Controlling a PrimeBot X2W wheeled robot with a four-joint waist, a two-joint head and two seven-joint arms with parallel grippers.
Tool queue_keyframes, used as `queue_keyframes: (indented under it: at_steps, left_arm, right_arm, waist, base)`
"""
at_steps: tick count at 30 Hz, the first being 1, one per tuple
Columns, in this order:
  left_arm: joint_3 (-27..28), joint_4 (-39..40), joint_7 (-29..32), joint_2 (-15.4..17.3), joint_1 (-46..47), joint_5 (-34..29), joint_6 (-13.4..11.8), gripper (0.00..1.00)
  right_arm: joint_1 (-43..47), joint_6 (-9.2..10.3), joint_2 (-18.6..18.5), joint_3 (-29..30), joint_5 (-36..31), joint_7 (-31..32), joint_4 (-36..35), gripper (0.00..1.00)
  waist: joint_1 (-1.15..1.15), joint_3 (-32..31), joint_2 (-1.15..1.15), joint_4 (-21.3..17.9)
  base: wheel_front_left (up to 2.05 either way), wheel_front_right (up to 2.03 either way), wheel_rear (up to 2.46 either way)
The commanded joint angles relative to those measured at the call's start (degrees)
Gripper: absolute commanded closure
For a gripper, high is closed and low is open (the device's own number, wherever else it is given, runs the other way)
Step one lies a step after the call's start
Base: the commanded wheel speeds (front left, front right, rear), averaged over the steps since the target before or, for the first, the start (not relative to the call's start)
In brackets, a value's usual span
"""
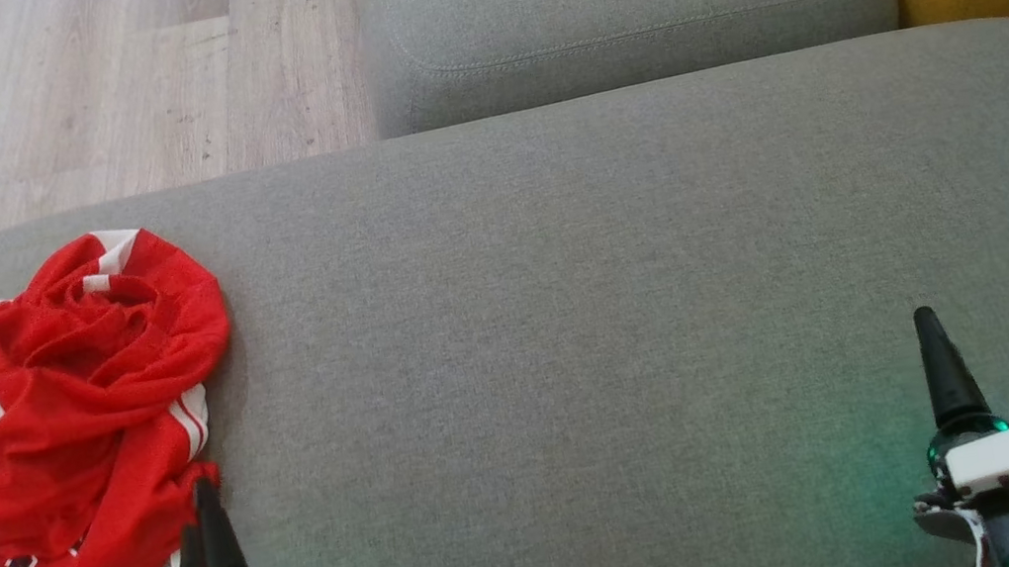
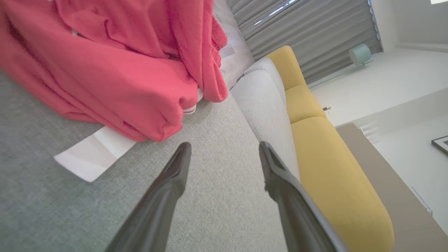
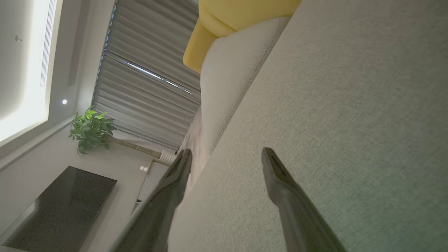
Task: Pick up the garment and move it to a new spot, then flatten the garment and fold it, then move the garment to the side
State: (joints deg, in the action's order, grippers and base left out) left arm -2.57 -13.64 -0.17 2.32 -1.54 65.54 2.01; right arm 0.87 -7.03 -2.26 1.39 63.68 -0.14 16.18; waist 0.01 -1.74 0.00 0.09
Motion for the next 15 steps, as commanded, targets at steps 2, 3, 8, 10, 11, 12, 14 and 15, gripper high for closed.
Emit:
queue_keyframes:
  at_steps: [2, 3, 8, 10, 11, 12, 14, 15]
  left_arm:
    - [-0.43, 2.58, -0.90, 0.33, 1.60, -3.17, -0.33, 0.00]
    - [-0.58, 2.73, -1.07, 0.33, 1.57, -3.99, -0.48, 0.00]
    - [-1.48, 3.44, -1.91, 0.35, 1.33, -8.29, -1.19, 0.00]
    - [-1.85, 3.73, -2.26, 0.35, 1.21, -9.81, -1.40, 0.00]
    - [-2.04, 3.87, -2.43, 0.35, 1.15, -10.54, -1.47, 0.00]
    - [-2.28, 3.96, -2.60, 0.36, 1.09, -11.28, -1.42, 0.00]
    - [-2.62, 4.21, -2.94, 0.39, 0.98, -12.97, -1.58, 0.00]
    - [-2.71, 4.34, -3.11, 0.39, 0.89, -13.52, -1.70, 0.00]
  right_arm:
    - [-0.85, -0.16, -0.29, -1.21, -3.17, -1.03, -2.46, 0.00]
    - [-0.79, -0.16, -0.29, -1.33, -3.85, -1.20, -2.51, 0.00]
    - [-0.59, -0.18, -0.31, -1.99, -7.15, -2.04, -2.79, 0.00]
    - [-0.48, -0.19, -0.32, -2.38, -8.34, -2.38, -2.87, 0.00]
    - [-0.43, -0.19, -0.32, -2.59, -8.95, -2.55, -2.89, 0.00]
    - [-0.40, -0.20, -0.33, -2.79, -9.63, -2.72, -2.93, 0.00]
    - [-0.33, -0.20, -0.34, -3.14, -11.06, -3.06, -3.06, 0.00]
    - [-0.30, -0.21, -0.34, -3.30, -11.78, -3.22, -3.13, 0.00]
  waist:
    - [0.00, -0.15, 0.00, -0.10]
    - [0.00, -0.20, 0.00, -0.14]
    - [0.00, -0.52, 0.00, -0.29]
    - [0.00, -0.66, 0.00, -0.32]
    - [0.00, -0.74, 0.00, -0.32]
    - [0.00, -0.81, 0.00, -0.32]
    - [0.00, -0.93, 0.00, -0.31]
    - [0.00, -0.99, 0.00, -0.30]
  base:
    - [0.00, 0.00, 0.00]
    - [0.00, 0.00, 0.00]
    - [0.00, 0.00, 0.00]
    - [0.00, 0.00, 0.00]
    - [0.00, 0.00, 0.00]
    - [0.00, 0.00, 0.00]
    - [0.00, 0.00, 0.00]
    - [0.00, 0.00, 0.00]
